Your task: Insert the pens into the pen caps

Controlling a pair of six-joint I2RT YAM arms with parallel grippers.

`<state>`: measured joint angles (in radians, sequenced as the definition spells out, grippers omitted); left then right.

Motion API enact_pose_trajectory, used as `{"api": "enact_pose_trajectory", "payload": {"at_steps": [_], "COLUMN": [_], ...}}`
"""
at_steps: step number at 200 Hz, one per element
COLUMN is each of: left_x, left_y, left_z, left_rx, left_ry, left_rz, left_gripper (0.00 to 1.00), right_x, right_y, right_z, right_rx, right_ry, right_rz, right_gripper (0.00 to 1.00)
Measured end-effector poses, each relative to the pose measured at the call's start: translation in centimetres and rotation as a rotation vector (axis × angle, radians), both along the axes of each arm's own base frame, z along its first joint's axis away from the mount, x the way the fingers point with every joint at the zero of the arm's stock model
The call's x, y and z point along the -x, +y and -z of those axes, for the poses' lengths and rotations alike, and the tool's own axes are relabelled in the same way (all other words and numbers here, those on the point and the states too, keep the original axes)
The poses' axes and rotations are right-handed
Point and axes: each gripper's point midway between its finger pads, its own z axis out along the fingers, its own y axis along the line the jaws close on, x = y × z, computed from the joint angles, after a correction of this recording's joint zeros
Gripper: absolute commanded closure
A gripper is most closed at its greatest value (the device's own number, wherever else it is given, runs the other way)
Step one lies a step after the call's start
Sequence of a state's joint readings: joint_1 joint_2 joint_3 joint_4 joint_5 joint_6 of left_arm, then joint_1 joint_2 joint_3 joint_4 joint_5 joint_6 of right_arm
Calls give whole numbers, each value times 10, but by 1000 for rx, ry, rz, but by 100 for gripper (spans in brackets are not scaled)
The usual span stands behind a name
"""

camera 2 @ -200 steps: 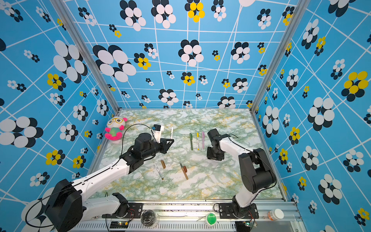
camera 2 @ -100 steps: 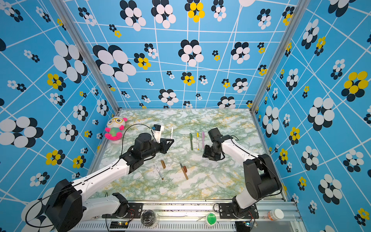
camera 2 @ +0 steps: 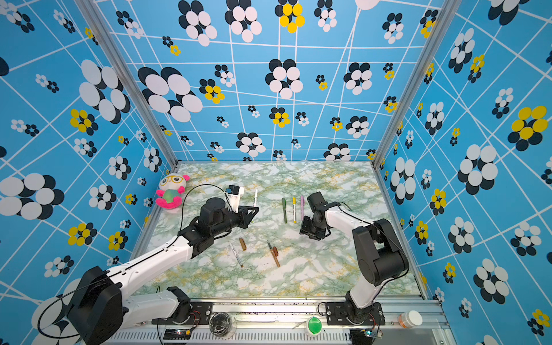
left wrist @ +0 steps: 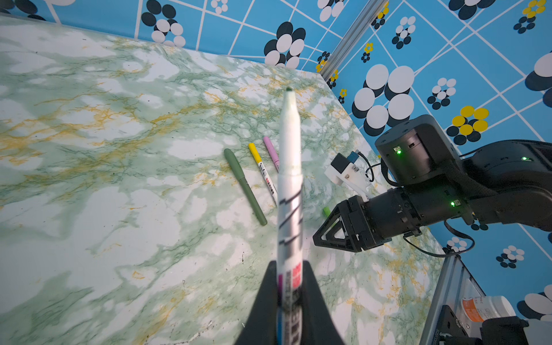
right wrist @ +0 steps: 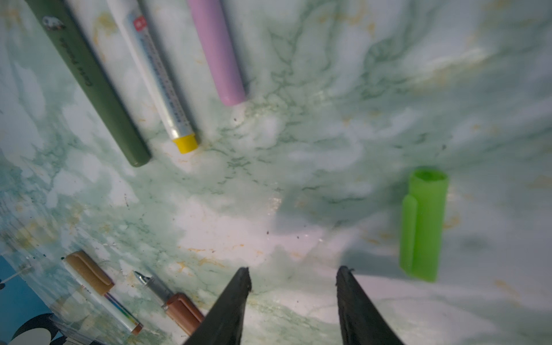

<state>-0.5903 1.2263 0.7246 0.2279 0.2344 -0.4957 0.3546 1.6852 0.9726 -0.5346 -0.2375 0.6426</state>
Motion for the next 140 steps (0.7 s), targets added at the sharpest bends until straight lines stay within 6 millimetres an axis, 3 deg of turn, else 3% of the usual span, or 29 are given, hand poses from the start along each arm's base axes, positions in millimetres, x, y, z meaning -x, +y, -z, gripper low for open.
{"api": "enact_pose_trajectory", "payload": {"at_steps": [64, 140], "left_x": [0, 1], "left_y": [0, 1], "left_z": [0, 3], "left_rx": [0, -8], "left_ry": [0, 8], "left_rz": [0, 1], "left_gripper": [100, 100], "right_x": [-4, -13], "right_y": [-17, -40], "right_z": [4, 2], "right_rx": [-13, -24], "right_ry": [7, -14], "right_rz": [80, 161], "right_gripper": [49, 37]}}
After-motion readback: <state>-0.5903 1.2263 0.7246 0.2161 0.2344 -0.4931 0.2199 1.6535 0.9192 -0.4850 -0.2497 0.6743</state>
